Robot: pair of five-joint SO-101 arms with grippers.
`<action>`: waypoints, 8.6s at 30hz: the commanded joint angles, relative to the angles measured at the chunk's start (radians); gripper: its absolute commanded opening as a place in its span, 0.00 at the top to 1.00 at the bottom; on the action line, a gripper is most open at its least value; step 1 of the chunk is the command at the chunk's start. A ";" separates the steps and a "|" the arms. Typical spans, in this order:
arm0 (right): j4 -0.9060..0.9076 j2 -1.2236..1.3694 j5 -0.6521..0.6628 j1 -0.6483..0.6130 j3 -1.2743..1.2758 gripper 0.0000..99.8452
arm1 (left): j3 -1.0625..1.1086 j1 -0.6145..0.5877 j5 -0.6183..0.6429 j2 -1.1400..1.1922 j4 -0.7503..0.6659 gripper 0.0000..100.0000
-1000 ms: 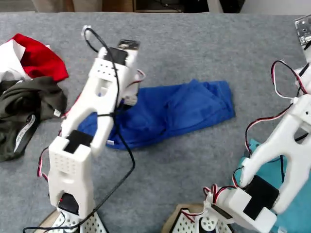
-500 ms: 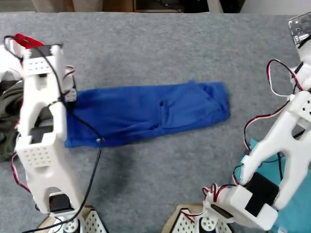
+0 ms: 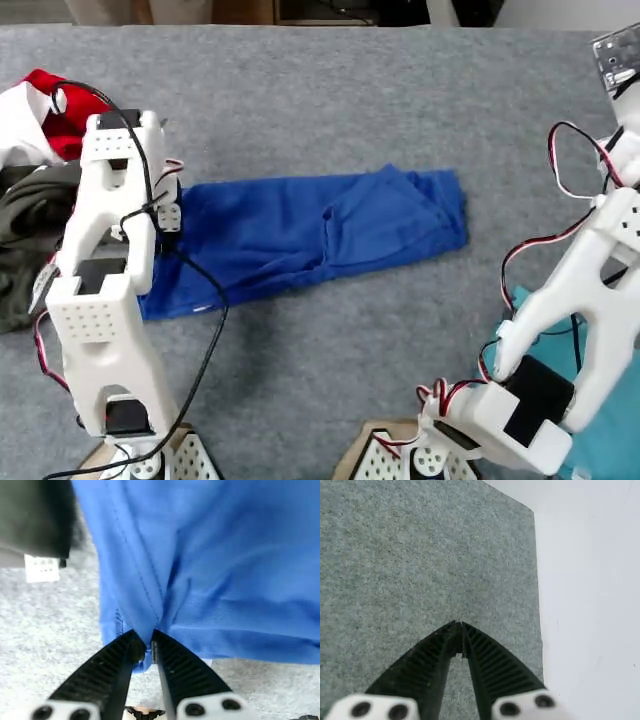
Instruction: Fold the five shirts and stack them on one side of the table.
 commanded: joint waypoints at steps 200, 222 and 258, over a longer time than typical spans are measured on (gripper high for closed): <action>0.269 0.269 -0.031 -0.653 0.303 0.99 | -0.215 0.433 0.350 -0.088 -0.023 0.98; 0.299 0.268 0.204 -0.232 0.093 1.00 | 0.555 0.594 0.287 -0.519 -0.502 0.98; 0.319 1.044 0.187 -0.476 -0.823 1.00 | 0.891 0.807 0.344 -0.507 -0.964 0.98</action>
